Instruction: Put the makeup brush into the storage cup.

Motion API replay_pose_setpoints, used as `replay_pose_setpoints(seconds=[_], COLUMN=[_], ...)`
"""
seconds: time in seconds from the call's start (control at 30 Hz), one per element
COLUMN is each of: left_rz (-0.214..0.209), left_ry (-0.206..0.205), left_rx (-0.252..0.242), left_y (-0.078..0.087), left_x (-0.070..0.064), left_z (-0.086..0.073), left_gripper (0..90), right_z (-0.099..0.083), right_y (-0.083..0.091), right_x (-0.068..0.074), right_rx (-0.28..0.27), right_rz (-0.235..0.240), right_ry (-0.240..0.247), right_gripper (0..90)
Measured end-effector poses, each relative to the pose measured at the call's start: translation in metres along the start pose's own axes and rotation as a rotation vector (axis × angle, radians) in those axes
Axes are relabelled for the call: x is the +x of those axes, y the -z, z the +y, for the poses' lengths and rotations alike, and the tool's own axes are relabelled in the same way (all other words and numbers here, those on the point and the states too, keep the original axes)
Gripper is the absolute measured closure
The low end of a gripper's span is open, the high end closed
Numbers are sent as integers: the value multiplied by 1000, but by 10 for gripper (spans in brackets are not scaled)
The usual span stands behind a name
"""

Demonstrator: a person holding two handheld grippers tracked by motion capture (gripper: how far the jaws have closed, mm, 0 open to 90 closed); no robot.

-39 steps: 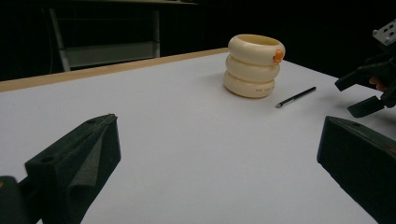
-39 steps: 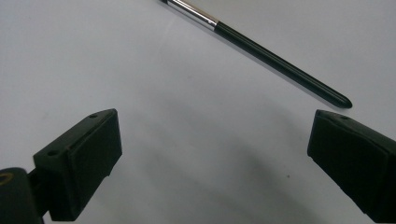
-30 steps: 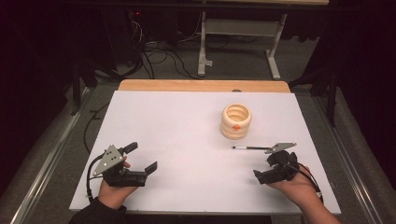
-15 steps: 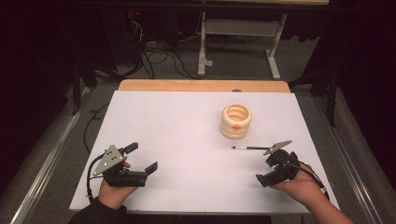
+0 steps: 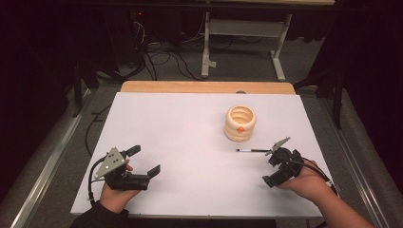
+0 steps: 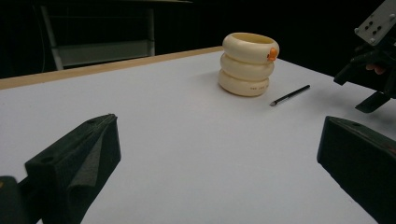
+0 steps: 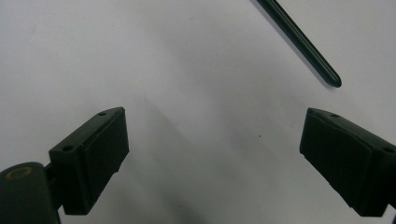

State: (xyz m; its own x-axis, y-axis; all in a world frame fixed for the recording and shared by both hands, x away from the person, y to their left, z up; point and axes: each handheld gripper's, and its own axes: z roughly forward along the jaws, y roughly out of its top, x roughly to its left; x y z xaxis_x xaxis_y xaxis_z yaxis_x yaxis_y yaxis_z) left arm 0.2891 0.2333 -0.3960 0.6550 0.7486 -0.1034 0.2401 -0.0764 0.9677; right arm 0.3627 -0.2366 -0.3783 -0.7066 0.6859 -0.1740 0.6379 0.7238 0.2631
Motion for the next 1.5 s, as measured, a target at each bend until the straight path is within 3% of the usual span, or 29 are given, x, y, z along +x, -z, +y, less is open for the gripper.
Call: replay_pose_setpoints(seconds=[0.43, 0.77, 0.9, 1.07, 1.5], left_rz=[4, 7, 7, 6, 6], left_ry=[10, 9, 9, 11, 10], left_rx=[-4, 1, 0, 0, 2], left_y=[1, 1, 2, 1, 1], left_x=[2, 3, 4, 4, 5], left_z=[-1, -1, -1, -1, -1], left_gripper=[1, 1, 1, 0, 1], right_z=[23, 35, 40, 48, 56], right_y=[-6, -15, -16, -19, -33], right_x=[-29, -41, -48, -59, -64], right_rx=[37, 48, 52, 53, 97], right_rz=[37, 66, 68, 71, 61], right_ry=[68, 74, 84, 106, 134], right_gripper=[158, 175, 217, 338, 478])
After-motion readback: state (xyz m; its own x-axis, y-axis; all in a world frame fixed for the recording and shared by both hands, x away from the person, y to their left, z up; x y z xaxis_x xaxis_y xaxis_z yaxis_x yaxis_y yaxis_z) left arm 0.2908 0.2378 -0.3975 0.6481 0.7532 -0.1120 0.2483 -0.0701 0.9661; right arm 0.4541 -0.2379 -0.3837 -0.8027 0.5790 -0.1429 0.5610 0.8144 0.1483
